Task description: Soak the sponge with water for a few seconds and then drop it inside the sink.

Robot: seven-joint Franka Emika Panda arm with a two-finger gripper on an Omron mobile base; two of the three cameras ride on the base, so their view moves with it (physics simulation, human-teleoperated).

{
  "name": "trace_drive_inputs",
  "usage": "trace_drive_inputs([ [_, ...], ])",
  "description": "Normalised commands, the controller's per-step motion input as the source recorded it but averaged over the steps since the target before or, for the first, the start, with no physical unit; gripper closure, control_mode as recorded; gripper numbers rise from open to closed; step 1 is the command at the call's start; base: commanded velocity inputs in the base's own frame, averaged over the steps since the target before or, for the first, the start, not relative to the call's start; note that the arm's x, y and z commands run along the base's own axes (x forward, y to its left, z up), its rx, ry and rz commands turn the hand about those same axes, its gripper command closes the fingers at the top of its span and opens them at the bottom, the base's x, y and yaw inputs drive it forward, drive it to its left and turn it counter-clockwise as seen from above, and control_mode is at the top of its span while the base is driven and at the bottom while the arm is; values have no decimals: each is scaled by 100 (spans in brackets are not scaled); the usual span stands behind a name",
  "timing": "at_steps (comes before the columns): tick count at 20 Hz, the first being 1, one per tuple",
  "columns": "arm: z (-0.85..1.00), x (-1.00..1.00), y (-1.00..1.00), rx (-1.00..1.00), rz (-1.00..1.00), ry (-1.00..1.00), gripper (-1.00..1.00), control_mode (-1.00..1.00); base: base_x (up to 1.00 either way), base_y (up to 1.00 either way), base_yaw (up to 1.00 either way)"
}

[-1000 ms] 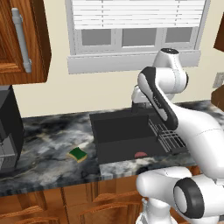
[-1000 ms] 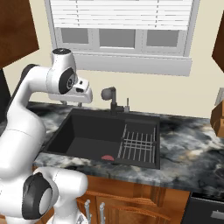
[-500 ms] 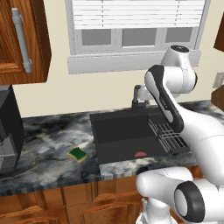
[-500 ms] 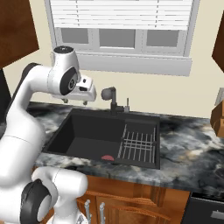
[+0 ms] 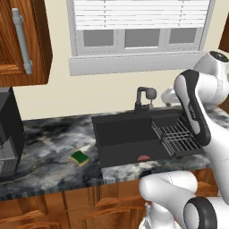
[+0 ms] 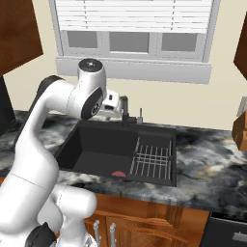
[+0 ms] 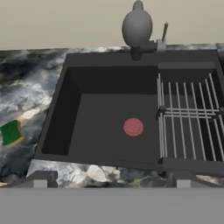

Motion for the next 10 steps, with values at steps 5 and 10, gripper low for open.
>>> trace_drive_inputs([
  [5, 0, -14, -43, 5, 1, -11, -100, -100, 0, 0, 0],
  [10, 0, 0, -34, 0, 1, -16, -100, -100, 0, 0, 0],
])
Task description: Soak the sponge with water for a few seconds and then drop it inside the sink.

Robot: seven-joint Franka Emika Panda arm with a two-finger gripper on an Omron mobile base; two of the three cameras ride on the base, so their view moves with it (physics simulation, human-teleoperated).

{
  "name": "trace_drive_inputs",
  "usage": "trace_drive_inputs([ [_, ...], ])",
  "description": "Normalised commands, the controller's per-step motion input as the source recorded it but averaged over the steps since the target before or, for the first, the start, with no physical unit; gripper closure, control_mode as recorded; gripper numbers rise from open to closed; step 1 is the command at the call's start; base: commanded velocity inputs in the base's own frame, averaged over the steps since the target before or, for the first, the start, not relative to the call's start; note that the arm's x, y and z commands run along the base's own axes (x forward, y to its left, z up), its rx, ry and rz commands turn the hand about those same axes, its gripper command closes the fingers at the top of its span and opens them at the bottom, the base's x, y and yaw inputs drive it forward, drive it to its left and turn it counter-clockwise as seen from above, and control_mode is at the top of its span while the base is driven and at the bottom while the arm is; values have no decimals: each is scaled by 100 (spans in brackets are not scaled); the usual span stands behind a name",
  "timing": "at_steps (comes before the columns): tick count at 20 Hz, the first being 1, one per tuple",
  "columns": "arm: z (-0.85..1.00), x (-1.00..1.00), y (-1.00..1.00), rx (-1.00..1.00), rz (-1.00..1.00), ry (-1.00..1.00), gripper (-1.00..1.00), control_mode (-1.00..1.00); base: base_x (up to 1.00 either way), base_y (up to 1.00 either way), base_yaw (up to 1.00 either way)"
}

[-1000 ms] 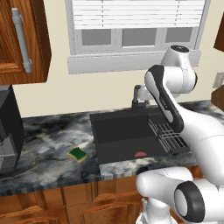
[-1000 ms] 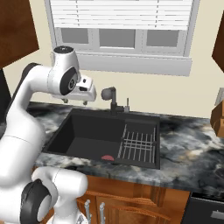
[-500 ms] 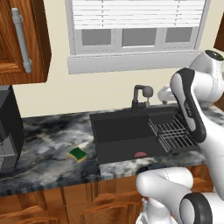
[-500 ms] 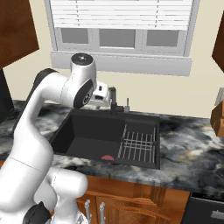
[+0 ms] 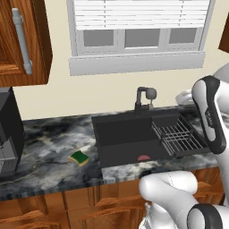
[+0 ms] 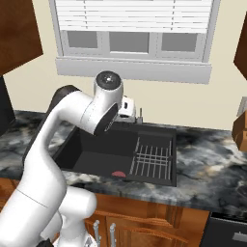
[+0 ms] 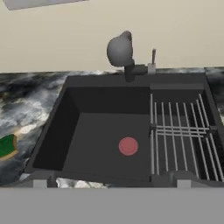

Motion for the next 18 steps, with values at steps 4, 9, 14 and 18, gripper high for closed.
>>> trace_drive_inputs([
  [4, 0, 0, -20, 0, 3, -26, -100, -100, 0, 0, 0],
  [9, 0, -2, -5, 0, 5, -29, -100, -100, 0, 0, 0],
  [14, -2, 0, 0, 0, 6, -23, -100, -100, 0, 0, 0],
  [18, -2, 0, 0, 0, 6, -17, -100, -100, 0, 0, 0],
])
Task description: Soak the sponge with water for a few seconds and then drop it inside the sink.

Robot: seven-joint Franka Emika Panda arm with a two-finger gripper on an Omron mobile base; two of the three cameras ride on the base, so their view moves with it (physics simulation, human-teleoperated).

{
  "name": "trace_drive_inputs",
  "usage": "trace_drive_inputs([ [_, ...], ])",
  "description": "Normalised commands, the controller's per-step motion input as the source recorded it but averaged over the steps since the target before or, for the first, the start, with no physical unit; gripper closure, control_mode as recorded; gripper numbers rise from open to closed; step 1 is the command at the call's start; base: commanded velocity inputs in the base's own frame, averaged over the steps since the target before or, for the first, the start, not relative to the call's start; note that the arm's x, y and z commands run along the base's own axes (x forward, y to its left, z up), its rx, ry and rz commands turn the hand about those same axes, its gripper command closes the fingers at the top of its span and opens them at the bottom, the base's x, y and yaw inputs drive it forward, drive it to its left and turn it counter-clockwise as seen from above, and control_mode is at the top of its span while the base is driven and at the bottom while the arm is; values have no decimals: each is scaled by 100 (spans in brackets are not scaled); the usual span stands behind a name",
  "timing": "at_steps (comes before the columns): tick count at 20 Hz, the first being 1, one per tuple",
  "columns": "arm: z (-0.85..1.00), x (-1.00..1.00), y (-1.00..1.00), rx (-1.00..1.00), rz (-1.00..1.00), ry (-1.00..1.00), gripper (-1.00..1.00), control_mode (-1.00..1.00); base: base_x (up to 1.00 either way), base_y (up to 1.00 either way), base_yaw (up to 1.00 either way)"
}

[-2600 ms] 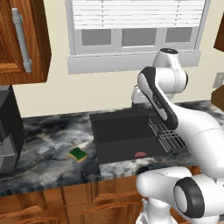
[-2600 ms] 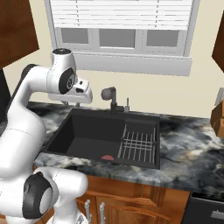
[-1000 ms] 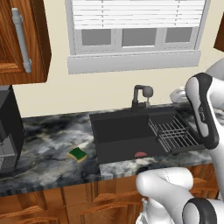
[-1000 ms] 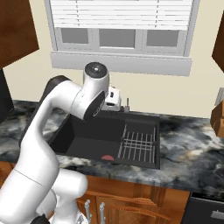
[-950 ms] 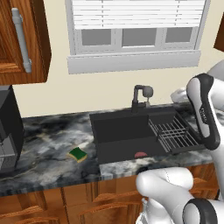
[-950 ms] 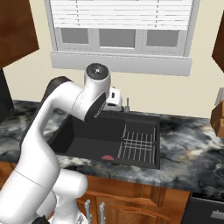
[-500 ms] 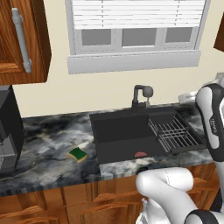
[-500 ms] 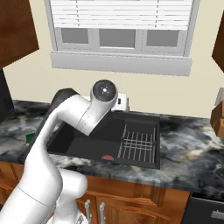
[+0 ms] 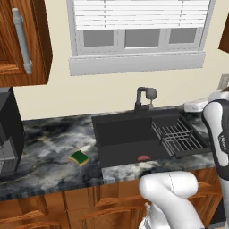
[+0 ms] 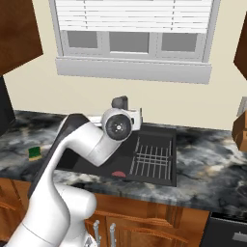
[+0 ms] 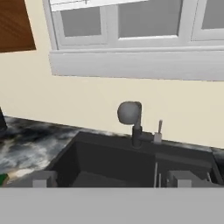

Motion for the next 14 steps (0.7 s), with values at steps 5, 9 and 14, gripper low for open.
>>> trace_drive_inputs([
  [5, 0, 0, 0, 0, 5, -14, -100, -100, 0, 0, 0],
  [9, 0, 0, 0, 0, 4, -11, -100, -100, 0, 0, 0],
  [14, -5, 0, 0, 0, 5, -6, -100, -100, 0, 0, 0],
])
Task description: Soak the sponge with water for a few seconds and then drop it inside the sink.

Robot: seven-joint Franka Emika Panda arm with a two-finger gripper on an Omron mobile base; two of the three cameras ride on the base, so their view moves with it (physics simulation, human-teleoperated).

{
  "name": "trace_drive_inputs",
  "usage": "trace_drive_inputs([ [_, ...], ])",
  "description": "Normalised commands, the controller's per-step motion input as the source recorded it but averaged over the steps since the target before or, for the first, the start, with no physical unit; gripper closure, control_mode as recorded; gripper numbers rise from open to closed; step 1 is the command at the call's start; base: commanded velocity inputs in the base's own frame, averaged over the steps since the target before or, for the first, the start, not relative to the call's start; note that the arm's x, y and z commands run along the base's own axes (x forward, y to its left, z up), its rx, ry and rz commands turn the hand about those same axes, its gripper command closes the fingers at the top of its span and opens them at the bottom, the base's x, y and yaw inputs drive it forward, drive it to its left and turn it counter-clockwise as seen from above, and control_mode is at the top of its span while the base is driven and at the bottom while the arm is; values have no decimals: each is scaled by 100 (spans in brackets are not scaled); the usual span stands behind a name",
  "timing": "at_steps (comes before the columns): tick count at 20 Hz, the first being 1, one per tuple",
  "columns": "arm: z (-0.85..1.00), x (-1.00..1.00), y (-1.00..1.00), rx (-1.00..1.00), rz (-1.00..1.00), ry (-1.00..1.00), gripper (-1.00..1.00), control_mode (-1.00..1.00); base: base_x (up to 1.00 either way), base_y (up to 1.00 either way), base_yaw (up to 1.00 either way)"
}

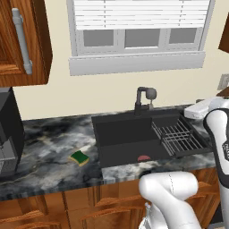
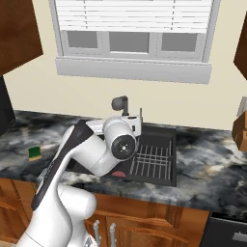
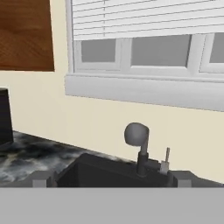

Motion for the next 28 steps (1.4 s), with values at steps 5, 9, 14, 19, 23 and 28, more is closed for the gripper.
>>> trace_drive_inputs([
  [5, -9, 2, 0, 0, 5, 0, -100, -100, 0, 0, 0],
  [9, -25, 12, 0, 0, 4, 0, -100, -100, 0, 0, 0],
  [14, -30, 20, 0, 0, 3, 0, -100, -100, 0, 0, 0],
  [19, -36, 35, 0, 0, 1, 0, -100, -100, 0, 0, 0],
  [23, -25, 36, 0, 0, 0, -1, -100, -100, 0, 0, 0],
  [28, -10, 35, 0, 0, 1, -1, -100, -100, 0, 0, 0],
])
